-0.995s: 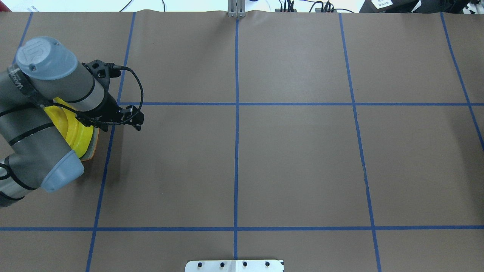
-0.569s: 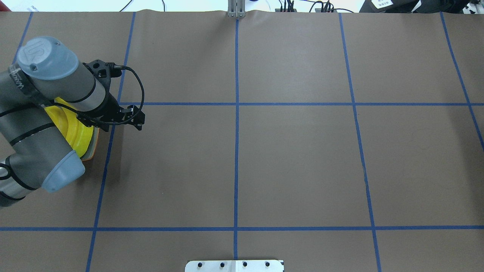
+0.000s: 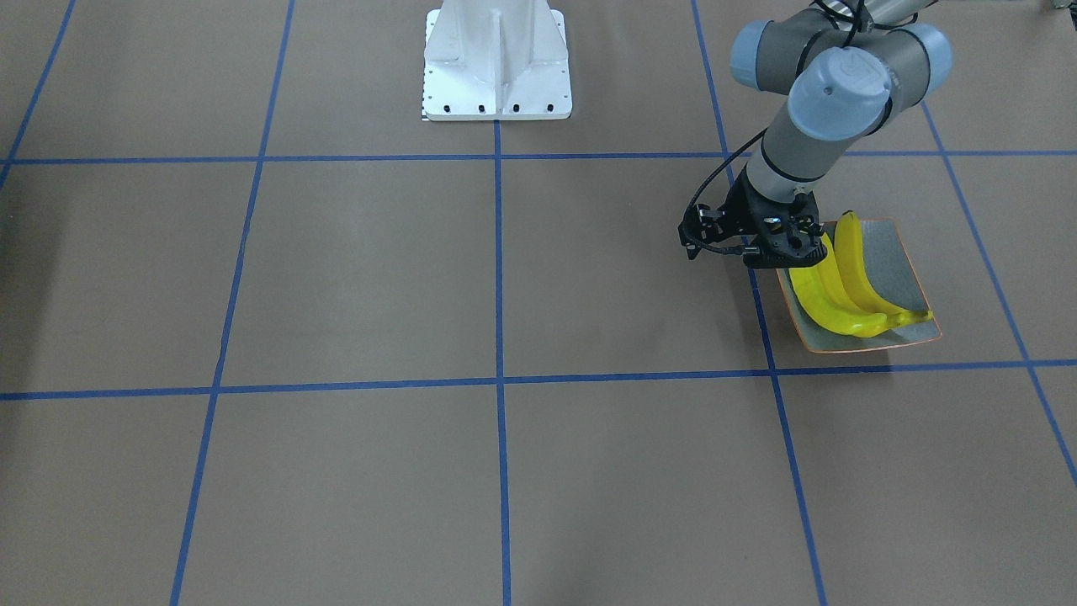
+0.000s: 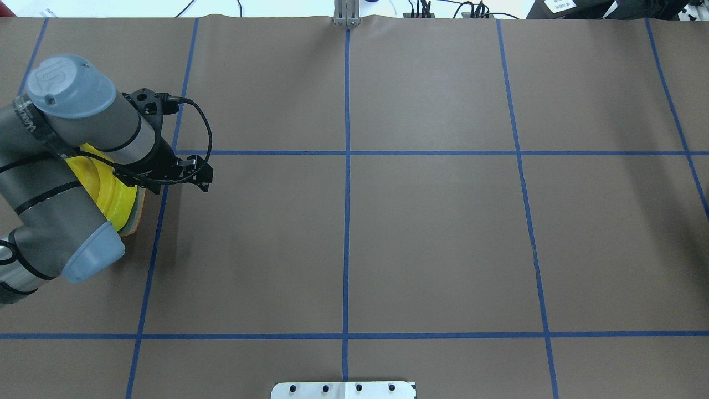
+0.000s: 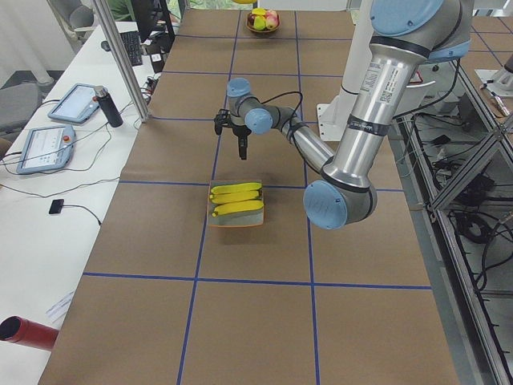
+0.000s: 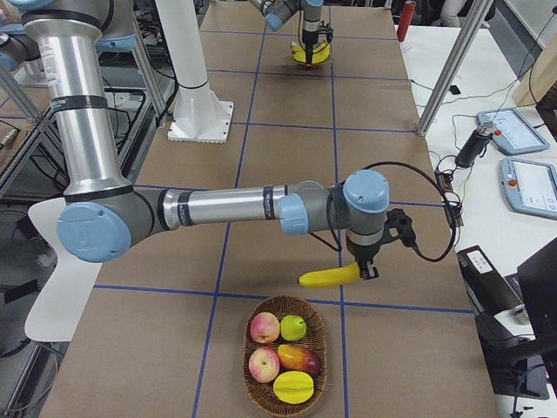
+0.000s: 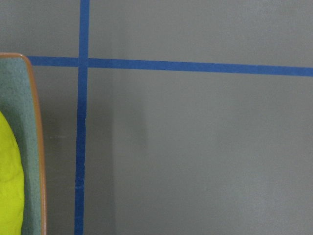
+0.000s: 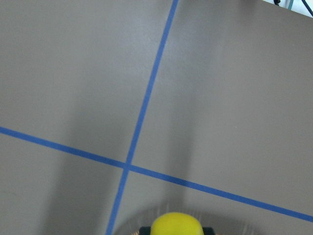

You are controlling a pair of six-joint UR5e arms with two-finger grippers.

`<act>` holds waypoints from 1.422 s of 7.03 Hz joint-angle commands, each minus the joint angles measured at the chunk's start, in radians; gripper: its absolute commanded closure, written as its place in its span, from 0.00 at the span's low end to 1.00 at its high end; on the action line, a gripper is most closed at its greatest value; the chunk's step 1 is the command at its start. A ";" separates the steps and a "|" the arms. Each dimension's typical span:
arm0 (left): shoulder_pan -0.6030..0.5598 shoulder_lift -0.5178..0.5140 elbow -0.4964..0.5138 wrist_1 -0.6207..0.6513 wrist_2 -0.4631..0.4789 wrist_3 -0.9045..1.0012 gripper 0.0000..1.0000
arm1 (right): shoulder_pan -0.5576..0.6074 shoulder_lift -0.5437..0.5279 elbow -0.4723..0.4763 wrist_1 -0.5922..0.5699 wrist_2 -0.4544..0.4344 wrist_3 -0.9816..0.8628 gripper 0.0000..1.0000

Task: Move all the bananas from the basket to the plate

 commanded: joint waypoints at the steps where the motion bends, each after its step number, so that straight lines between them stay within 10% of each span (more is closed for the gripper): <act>1: 0.001 0.000 0.003 -0.001 0.000 0.004 0.00 | -0.166 0.122 0.006 -0.014 0.019 0.285 1.00; 5: 0.046 -0.173 0.023 -0.051 -0.006 -0.088 0.00 | -0.355 0.290 0.039 0.024 0.212 0.760 1.00; 8: 0.169 -0.181 0.102 -0.610 0.000 -0.456 0.00 | -0.507 0.291 0.095 0.359 0.202 1.226 1.00; 10: 0.171 -0.216 0.101 -0.764 0.005 -0.649 0.00 | -0.585 0.293 0.125 0.493 0.146 1.398 1.00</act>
